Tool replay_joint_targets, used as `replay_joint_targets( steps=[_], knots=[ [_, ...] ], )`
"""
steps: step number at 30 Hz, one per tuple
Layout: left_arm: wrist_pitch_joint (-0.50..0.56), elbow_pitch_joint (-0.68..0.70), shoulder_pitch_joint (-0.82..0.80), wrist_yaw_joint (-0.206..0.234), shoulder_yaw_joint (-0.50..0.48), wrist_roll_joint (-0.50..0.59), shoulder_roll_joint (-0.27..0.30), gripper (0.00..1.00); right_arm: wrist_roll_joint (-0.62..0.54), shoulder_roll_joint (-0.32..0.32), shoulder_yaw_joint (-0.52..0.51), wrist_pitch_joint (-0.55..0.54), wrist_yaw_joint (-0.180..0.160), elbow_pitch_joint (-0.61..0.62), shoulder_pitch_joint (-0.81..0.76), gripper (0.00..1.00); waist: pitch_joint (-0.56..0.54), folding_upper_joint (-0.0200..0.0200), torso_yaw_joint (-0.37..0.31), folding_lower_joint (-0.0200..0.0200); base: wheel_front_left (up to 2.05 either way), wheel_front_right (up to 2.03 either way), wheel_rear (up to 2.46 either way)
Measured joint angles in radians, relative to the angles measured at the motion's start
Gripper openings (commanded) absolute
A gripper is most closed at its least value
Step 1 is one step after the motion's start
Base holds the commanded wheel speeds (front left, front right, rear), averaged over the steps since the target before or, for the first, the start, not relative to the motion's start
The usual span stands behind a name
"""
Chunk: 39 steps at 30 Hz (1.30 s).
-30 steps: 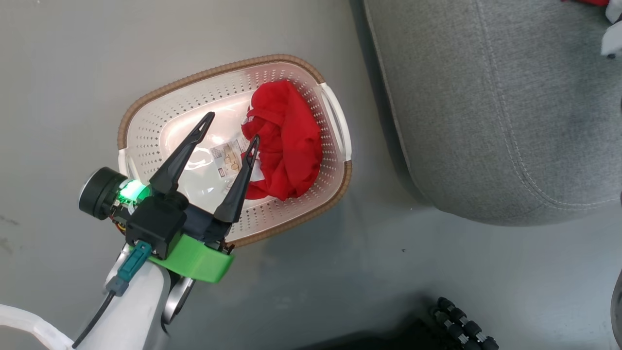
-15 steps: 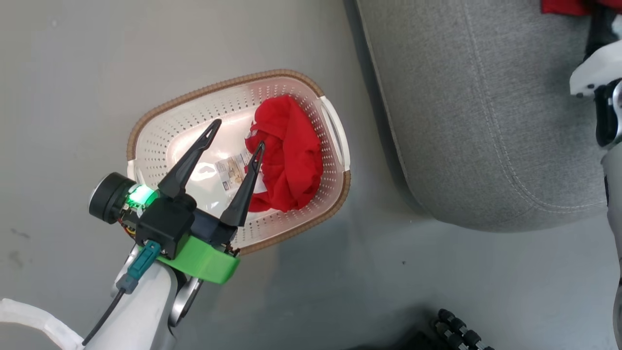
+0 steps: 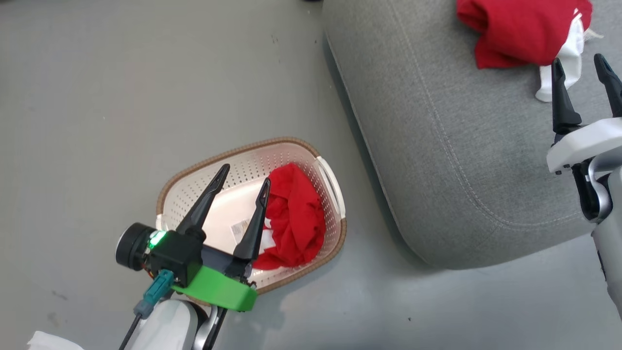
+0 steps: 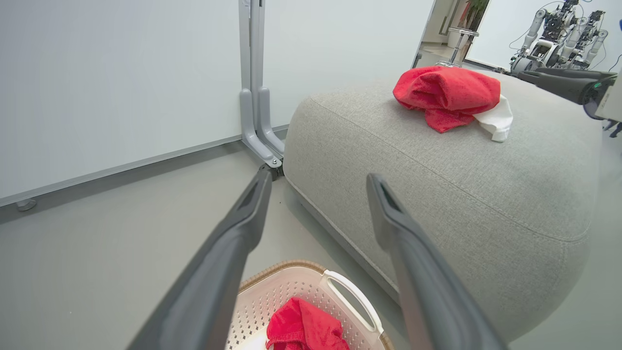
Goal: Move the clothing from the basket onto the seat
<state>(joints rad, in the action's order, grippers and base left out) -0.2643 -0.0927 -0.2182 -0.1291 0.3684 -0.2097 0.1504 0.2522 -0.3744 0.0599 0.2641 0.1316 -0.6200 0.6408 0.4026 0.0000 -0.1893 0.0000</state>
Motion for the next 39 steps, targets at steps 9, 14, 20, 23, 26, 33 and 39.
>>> replay_joint_targets(
  steps=[9,14,20,23,26,33,39],
  knots=[
    [0.000,0.000,0.116,0.000,-0.104,0.000,-0.057,1.00,0.124,0.011,-0.011,0.000,0.000,0.391,-0.232,1.00,-0.202,0.0000,0.007,0.0000,0.00,0.00,0.00],
    [0.000,0.006,0.159,0.000,-0.177,-0.015,-0.079,1.00,0.129,0.078,-0.032,0.000,0.000,0.540,-0.367,1.00,-0.292,0.0000,0.026,0.0000,0.00,0.00,0.00],
    [0.000,0.002,0.197,-0.002,-0.263,-0.002,-0.097,1.00,0.120,0.167,-0.047,0.000,0.000,0.611,-0.516,1.00,-0.353,0.0000,0.087,-0.0001,0.00,0.00,0.00],
    [0.000,-0.002,0.217,-0.002,-0.274,0.010,-0.098,1.00,0.110,0.204,-0.053,0.000,-0.001,0.607,-0.576,1.00,-0.373,0.0000,0.126,0.0000,0.00,0.00,0.00],
    [0.000,-0.005,0.241,-0.002,-0.284,-0.012,-0.102,1.00,0.092,0.241,-0.051,0.000,-0.001,0.604,-0.615,1.00,-0.393,0.0000,0.165,-0.0001,0.00,0.00,0.00],
    [0.000,-0.029,0.284,-0.002,-0.296,-0.025,-0.101,1.00,0.079,0.288,-0.066,0.000,-0.001,0.588,-0.675,1.00,-0.433,0.0000,0.235,-0.0001,0.00,0.00,0.00],
    [0.000,-0.030,0.311,-0.002,-0.307,-0.080,-0.101,1.00,0.060,0.300,-0.065,0.000,-0.001,0.561,-0.686,1.00,-0.464,0.0000,0.270,-0.0001,0.00,0.00,0.00]
  ],
)
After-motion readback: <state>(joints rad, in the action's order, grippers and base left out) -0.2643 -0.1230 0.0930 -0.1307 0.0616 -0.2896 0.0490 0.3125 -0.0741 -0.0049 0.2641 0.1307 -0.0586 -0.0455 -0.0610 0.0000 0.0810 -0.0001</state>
